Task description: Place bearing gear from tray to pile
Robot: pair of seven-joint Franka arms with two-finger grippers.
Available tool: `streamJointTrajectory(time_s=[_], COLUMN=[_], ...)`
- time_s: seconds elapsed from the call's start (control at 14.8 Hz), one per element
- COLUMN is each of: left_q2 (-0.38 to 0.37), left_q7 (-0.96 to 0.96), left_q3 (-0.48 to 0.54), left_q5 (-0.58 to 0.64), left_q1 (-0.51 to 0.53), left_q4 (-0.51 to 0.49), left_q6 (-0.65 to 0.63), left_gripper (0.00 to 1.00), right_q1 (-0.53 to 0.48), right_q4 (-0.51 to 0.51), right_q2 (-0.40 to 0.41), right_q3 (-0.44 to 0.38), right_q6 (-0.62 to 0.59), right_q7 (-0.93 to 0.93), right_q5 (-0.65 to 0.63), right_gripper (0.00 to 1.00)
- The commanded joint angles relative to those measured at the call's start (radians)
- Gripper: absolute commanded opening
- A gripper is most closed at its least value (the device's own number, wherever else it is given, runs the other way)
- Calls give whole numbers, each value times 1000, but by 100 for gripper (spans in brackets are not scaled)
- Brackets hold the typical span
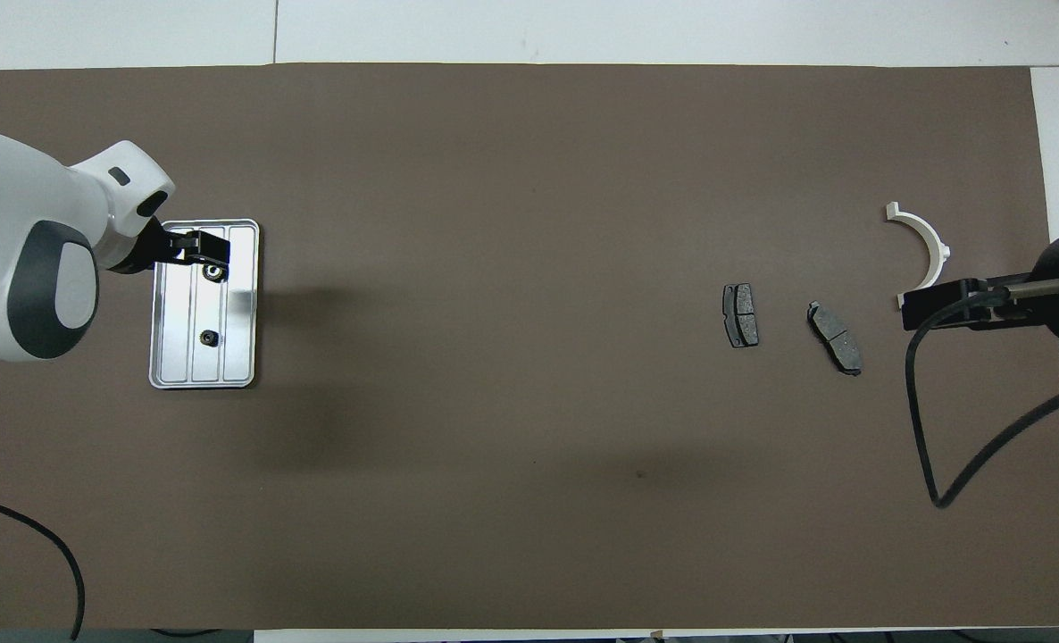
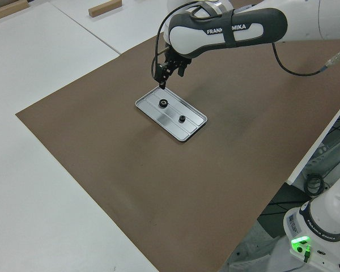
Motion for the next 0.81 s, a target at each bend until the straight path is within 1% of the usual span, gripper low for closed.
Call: streamJointTrajectory(time_s=[0.0, 0.2, 0.47, 0.67, 0.74], left_q2=[-35, -55, -94, -112, -115], left_q7=[75, 100, 140, 177, 188], left_q3=[9, 9, 11, 9, 9], left_q5=[20, 20, 20, 20, 20], left_q1=[5, 8, 14, 31, 40], left_q4=[-108, -159, -303, -350, -352], left_q6=[69, 74, 216, 223, 223], left_gripper=[99, 99, 99, 99, 99], right_q1=[-5, -5, -7, -11, -11], right_q4=[-1, -1, -1, -3, -3], right_q2=[-11, -11, -11, -11, -11], right_q3=[-2, -3, -5, -5, -7], right_q6=[-15, -14, -14, -14, -14], right_q7=[1, 1, 0, -15, -15], right_q5=[28, 26, 26, 26, 28], right_gripper=[100, 100, 100, 100, 100])
